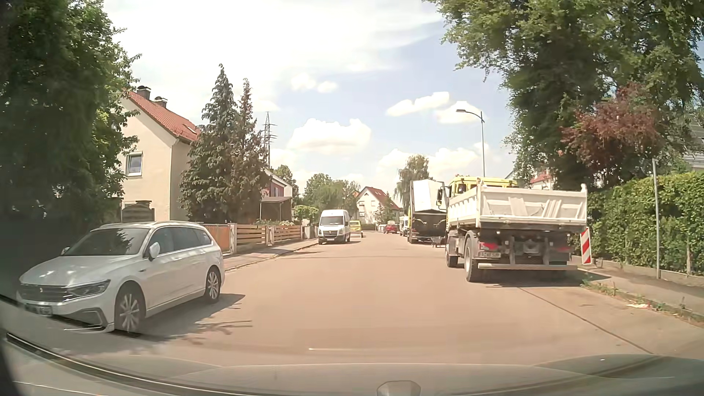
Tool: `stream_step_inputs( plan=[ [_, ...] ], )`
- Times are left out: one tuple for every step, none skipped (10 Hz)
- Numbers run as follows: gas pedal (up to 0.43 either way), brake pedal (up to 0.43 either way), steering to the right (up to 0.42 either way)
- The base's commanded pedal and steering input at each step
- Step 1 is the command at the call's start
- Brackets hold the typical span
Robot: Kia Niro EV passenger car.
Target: Follow the waypoints while adhering to traffic rules and regulations
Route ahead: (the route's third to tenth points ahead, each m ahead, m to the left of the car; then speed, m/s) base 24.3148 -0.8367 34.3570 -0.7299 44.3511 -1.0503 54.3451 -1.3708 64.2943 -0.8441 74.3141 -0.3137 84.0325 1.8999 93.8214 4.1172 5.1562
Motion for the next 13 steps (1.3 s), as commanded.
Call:
stream_step_inputs(
  plan=[
    [0.020, 0.000, -0.011],
    [0.020, 0.000, -0.011],
    [0.047, 0.000, -0.010],
    [0.047, 0.000, -0.010],
    [0.047, 0.000, -0.010],
    [0.047, 0.000, -0.010],
    [0.047, 0.000, -0.010],
    [0.047, 0.000, -0.009],
    [0.039, 0.000, -0.009],
    [0.028, 0.000, -0.007],
    [0.008, 0.000, -0.002],
    [0.000, 0.000, 0.001],
    [0.000, 0.000, 0.003]
  ],
)
